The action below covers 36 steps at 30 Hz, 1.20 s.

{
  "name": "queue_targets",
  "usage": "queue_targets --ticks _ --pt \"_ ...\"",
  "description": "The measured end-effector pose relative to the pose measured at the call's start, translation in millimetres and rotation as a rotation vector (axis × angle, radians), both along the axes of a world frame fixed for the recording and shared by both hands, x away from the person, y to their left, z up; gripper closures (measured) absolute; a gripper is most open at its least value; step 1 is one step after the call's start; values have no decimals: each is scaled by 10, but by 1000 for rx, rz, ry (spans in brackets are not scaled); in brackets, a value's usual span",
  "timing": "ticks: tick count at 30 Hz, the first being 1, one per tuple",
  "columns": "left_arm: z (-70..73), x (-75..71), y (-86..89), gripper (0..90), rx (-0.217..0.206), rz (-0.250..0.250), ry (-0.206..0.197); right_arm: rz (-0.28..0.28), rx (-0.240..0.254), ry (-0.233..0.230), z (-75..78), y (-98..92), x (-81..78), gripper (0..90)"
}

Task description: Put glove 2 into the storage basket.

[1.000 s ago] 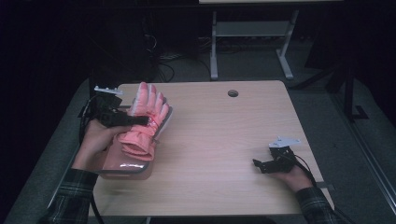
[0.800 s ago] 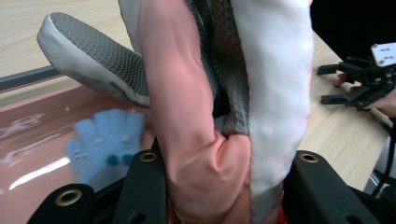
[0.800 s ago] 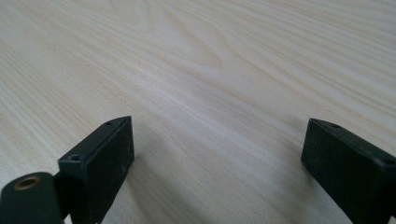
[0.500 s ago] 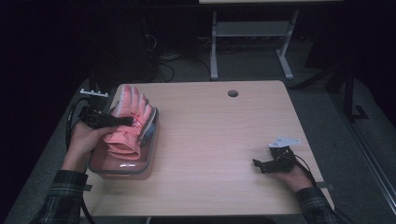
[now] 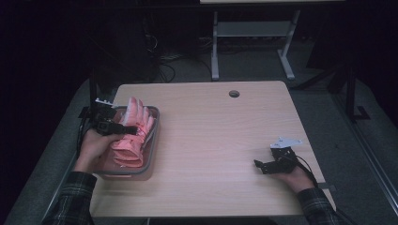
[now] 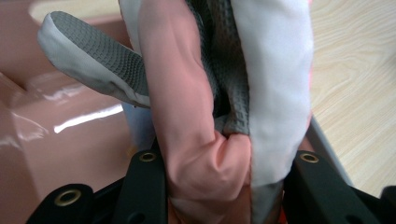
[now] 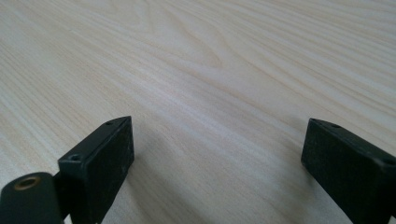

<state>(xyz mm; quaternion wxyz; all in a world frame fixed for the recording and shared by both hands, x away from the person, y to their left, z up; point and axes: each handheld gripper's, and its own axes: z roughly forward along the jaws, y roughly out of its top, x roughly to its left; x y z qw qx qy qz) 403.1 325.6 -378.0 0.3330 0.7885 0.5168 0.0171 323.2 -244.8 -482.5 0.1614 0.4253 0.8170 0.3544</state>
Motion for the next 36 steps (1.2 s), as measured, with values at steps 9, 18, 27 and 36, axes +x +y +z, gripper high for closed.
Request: queue_targets --ticks 9,18,27,36 --pt "-217 9 -73 612 32 -12 28 0 0 0 -1 0 0 89" --pt "-258 4 -32 524 2 -19 26 0 0 0 0 3 2 89" --pt "-73 -34 24 189 10 -32 -40 -1 1 0 0 3 2 89" --pt "227 -98 127 150 12 -13 -123 -1 0 0 -1 3 2 89"
